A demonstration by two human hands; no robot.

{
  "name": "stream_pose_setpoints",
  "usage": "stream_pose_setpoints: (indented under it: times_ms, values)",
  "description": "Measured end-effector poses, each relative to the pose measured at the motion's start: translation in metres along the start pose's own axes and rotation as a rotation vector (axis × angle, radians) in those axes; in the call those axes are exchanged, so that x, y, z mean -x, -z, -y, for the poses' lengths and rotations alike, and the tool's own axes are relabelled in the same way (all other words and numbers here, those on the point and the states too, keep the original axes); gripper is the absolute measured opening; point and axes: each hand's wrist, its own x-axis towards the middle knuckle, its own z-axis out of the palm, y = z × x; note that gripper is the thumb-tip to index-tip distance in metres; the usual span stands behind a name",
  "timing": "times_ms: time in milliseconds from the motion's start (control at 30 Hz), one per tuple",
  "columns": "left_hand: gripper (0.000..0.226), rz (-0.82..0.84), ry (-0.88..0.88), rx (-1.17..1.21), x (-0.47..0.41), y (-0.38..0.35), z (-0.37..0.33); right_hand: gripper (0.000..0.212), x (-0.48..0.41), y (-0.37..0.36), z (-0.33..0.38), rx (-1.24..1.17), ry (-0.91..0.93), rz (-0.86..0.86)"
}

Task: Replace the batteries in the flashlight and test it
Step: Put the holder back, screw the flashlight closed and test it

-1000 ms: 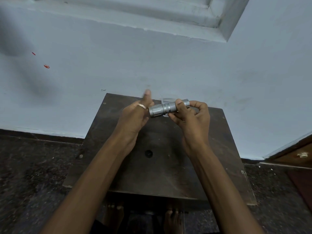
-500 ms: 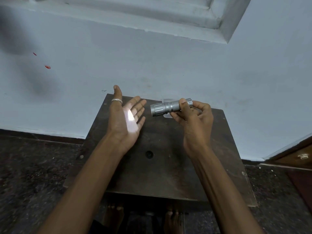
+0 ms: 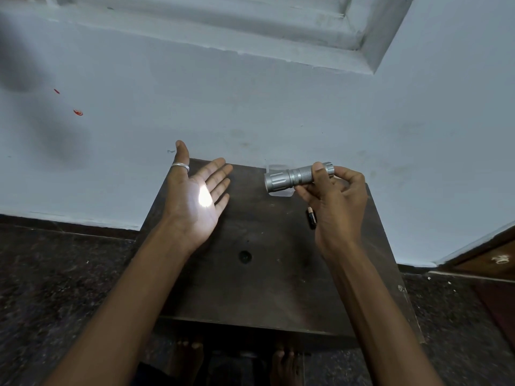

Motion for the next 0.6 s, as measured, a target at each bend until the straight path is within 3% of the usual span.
stream_pose_setpoints:
  times_ms: [600]
  values:
    - [0.091, 0.083, 0.024, -0.034, -0.003, 0.016, -0.008, 0.019, -0.014, 0.008, 0.006, 0.043, 0.07, -0.063]
